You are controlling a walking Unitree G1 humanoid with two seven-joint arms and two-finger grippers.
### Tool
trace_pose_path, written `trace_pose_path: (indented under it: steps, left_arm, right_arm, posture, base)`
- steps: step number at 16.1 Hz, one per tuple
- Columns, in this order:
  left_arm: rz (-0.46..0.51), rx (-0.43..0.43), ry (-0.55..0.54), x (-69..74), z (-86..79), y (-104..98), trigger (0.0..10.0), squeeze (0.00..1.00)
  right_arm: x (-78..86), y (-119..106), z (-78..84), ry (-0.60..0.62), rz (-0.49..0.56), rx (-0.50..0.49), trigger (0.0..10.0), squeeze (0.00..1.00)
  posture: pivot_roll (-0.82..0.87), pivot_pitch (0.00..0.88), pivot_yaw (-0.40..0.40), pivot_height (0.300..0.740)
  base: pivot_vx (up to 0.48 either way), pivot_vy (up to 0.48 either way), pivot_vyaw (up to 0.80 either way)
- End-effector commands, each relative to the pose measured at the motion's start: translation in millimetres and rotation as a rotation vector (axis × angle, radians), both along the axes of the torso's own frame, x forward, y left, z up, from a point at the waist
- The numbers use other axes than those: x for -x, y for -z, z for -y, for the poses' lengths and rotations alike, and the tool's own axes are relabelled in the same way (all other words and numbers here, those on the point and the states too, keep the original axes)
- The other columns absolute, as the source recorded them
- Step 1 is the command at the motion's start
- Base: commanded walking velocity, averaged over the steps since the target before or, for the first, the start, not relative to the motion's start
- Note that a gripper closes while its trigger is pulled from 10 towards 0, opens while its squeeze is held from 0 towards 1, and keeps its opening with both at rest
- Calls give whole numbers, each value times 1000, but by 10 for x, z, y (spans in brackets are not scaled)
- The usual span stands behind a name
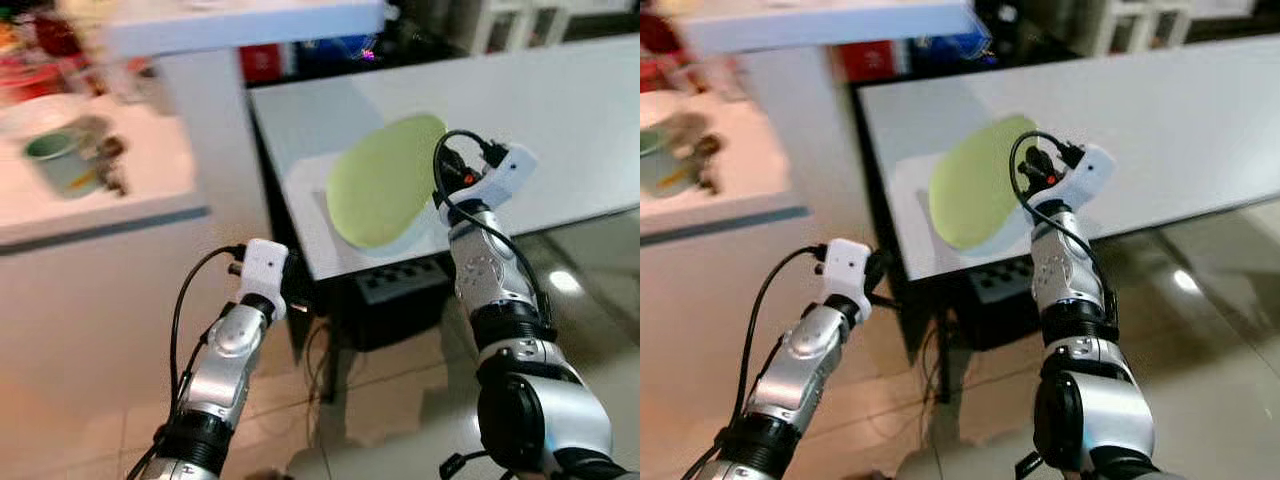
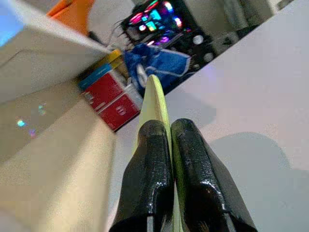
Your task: Setting the table
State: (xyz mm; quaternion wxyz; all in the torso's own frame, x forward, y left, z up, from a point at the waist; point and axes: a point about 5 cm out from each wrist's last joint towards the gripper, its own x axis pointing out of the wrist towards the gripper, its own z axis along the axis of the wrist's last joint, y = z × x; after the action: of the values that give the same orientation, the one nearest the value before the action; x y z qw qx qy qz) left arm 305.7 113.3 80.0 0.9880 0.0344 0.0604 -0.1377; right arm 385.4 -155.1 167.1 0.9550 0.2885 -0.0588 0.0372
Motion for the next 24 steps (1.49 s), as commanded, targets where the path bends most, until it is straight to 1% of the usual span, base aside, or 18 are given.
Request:
trace_pose_path:
  steps: [1,5,12,18,24]
  left_arm:
    - [13,12,-16,-53,-17,-55,10000,0]
    - [22,22,-23,-60,-42,-75,10000,0]
    - [18,54,-23,-50,-14,-66,10000,0]
    - [21,42,-24,-47,-5,-64,10000,0]
    - [31,41,-49,-53,-36,-79,10000,0]
  right_arm:
    - [-37,-134,-31,-14,41,2,10000,0]
    - [-35,-124,-49,-21,36,7,10000,0]
    - [-34,-111,-46,-27,25,16,10000,0]
    - [-34,-106,-52,-31,17,19,10000,0]
    - [-30,-102,-63,-34,13,18,10000,0]
  posture:
    - [38,0,42,740]
    - [39,0,41,740]
    - [35,0,35,740]
    - [33,0,34,740]
    - [32,0,36,740]
  base:
    - [0,0,0]
    - [0,0,0]
    - [0,0,0]
    - [0,0,0]
    - [0,-449,0]
